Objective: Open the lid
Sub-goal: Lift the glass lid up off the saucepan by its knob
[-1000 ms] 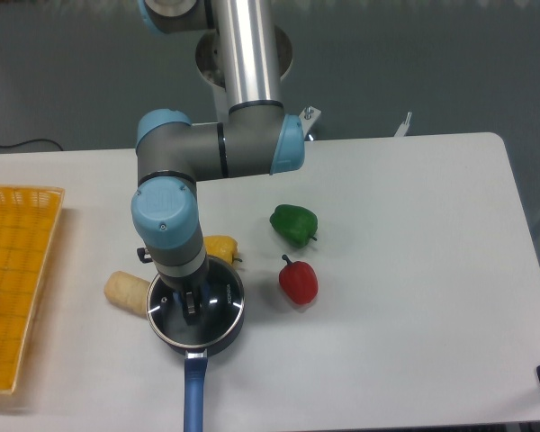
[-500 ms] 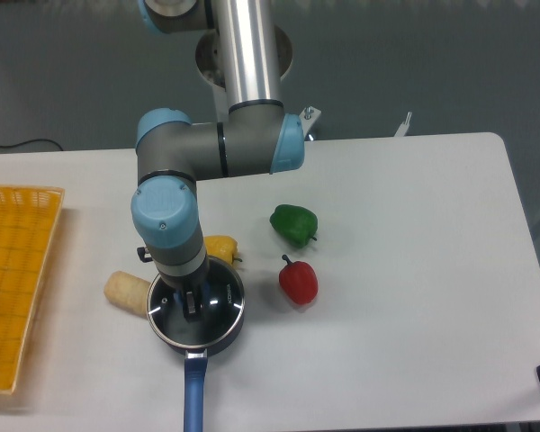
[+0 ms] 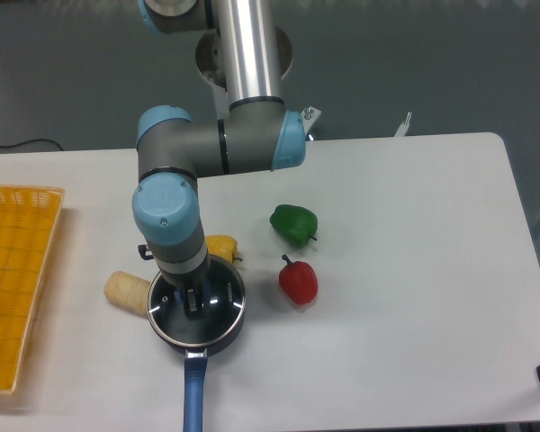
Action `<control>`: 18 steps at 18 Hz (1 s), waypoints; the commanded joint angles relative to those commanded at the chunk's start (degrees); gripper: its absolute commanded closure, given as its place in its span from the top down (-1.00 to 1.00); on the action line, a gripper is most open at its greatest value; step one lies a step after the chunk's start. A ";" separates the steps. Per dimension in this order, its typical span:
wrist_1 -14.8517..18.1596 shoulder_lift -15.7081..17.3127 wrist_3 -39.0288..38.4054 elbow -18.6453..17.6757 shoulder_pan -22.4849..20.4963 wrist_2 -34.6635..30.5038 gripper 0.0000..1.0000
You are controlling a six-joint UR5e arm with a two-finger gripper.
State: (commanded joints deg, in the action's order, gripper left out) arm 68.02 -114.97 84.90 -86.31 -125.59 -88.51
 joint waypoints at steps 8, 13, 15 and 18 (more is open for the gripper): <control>3.77 1.76 0.09 0.44 -1.41 -0.61 0.16; 7.29 3.08 0.61 1.14 -3.60 -1.32 0.16; 8.44 3.17 2.01 1.67 -4.48 -1.32 0.16; 9.40 4.22 3.42 1.67 -6.59 -1.32 0.16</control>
State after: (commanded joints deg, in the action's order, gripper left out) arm 77.42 -110.75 88.32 -84.64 -132.18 -89.82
